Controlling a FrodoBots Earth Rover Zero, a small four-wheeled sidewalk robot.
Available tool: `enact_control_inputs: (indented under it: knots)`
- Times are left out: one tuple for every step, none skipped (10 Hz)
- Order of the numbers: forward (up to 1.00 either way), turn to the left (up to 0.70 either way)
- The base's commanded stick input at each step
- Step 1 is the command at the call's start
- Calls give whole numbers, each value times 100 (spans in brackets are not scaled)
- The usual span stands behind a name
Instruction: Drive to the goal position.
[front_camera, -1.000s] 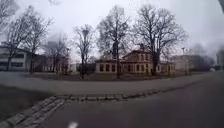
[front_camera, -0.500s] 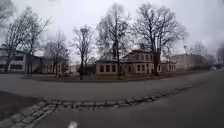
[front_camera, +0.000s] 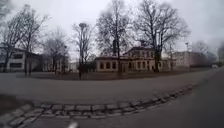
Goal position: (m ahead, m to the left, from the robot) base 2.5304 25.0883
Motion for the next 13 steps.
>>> enact_control_inputs:
  knots:
    - [100, 40]
    - [100, 30]
    - [100, 3]
    - [100, 0]
    - [100, 0]
    - [100, 0]
    - [100, 0]
    - [100, 0]
    - [100, 0]
    - [100, 0]
    - [100, 0]
    - [100, 0]
    - [100, 0]
